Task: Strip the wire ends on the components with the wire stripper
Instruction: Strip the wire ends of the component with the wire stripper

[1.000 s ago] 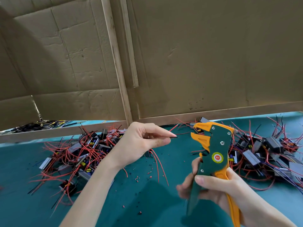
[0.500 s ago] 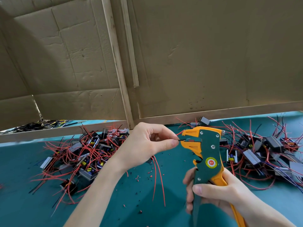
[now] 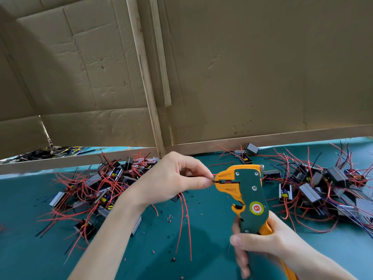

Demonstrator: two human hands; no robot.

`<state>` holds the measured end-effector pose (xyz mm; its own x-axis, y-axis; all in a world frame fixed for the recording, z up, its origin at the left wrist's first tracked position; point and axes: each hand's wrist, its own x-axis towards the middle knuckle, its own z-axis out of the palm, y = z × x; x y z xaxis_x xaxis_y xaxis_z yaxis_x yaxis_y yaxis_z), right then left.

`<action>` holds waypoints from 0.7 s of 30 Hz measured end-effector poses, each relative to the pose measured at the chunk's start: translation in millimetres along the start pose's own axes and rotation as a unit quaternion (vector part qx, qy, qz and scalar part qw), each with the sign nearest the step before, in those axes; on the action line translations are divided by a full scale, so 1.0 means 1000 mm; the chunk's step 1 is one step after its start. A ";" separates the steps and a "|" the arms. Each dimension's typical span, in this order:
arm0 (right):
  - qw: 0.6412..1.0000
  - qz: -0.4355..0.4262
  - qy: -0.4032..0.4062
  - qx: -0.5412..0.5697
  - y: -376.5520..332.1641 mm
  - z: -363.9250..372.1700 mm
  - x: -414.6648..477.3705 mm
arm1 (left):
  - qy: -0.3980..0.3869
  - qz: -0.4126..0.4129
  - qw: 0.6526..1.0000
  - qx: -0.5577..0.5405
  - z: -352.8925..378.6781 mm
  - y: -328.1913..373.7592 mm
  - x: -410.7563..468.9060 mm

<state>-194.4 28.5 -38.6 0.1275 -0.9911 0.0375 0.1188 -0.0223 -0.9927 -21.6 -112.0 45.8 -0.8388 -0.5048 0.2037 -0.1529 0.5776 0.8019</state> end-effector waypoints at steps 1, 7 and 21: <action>1.000 0.005 -0.001 0.000 0.001 0.002 0.000 | -0.007 0.000 1.000 0.003 -0.002 0.000 -0.001; 0.995 0.012 0.095 0.012 0.012 0.016 0.003 | -0.015 -0.010 1.000 0.018 -0.003 -0.007 0.002; 0.962 0.060 0.112 0.241 0.010 -0.011 0.012 | 0.155 0.023 0.987 0.040 -0.010 -0.023 0.009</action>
<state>-202.2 15.3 -49.1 -0.0403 -0.9874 -0.1529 0.5662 0.1036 -0.8178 -20.4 -136.0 34.9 -0.6480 -0.6414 0.4106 -0.1701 0.6474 0.7429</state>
